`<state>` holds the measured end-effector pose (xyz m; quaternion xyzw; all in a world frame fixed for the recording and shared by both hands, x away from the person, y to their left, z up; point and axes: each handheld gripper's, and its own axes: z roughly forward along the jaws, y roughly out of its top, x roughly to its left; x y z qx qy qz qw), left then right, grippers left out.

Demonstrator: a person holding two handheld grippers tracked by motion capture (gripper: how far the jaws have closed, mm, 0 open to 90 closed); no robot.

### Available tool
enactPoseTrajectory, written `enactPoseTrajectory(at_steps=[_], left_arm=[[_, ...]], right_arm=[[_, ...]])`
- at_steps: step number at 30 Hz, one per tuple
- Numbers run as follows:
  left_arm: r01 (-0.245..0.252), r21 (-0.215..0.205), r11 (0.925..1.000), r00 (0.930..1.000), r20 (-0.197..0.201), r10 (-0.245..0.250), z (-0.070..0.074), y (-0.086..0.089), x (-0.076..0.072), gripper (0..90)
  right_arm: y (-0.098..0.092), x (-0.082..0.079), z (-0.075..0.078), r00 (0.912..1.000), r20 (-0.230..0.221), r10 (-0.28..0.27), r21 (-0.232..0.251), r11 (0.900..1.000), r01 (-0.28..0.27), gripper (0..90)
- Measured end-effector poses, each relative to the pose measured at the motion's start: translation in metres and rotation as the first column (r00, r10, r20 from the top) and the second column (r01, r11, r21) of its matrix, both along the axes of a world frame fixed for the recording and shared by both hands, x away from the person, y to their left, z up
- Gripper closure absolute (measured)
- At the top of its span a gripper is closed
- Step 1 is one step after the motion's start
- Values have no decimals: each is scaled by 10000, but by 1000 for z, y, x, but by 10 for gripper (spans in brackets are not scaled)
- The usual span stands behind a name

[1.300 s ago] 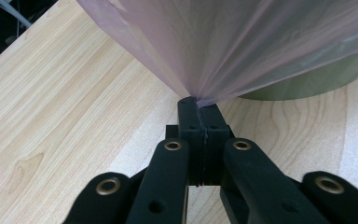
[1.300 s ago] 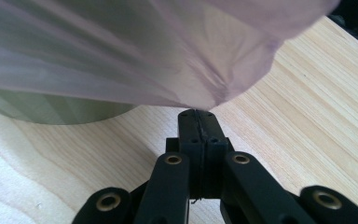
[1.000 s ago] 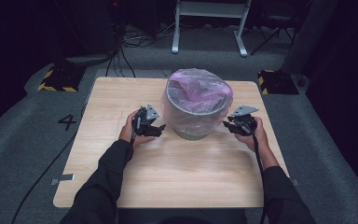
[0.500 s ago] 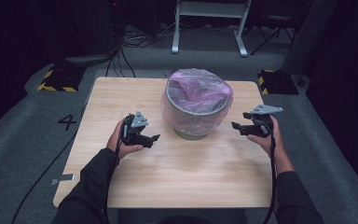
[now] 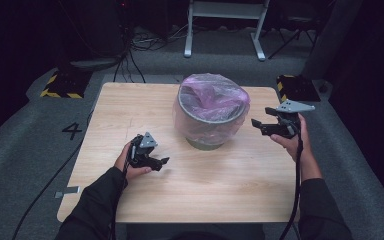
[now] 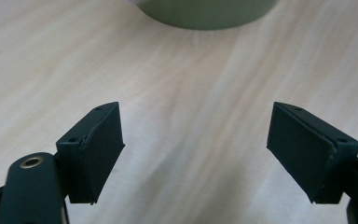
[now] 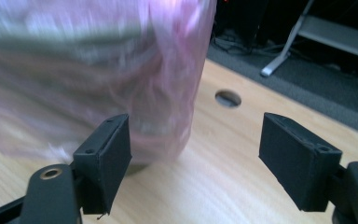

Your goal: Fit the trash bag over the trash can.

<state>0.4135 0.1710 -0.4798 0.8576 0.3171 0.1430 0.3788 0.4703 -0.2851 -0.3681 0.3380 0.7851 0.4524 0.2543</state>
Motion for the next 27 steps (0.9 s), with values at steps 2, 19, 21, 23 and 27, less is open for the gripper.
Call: enactPoseTrajectory(at_steps=[2, 19, 21, 23, 27], left_arm=[[71, 134, 9999, 9999, 138, -73, -1, -3, -4, 181], [353, 140, 9993, 9993, -128, -351, -17, -9, -21, 174], [352, 252, 9991, 9993, -140, -349, -18, -8, -21, 174], [348, 383, 9987, 9993, -168, -342, -20, -9, -21, 174], [429, 452, 9981, 9989, -212, -419, -22, -9, -22, 170]], right_arm=[[1, 1, 9, 10000, 91, -18, 257, 9997, 16, 257], [30, 19, 56, 9980, 540, 336, 287, 9990, -352, 300], [35, 21, 59, 9977, 548, 401, 334, 9986, -420, 299], [40, 24, 61, 9976, 470, 512, 348, 9980, -529, 296], [50, 30, 63, 9976, 374, 591, 181, 9980, -598, 316]])
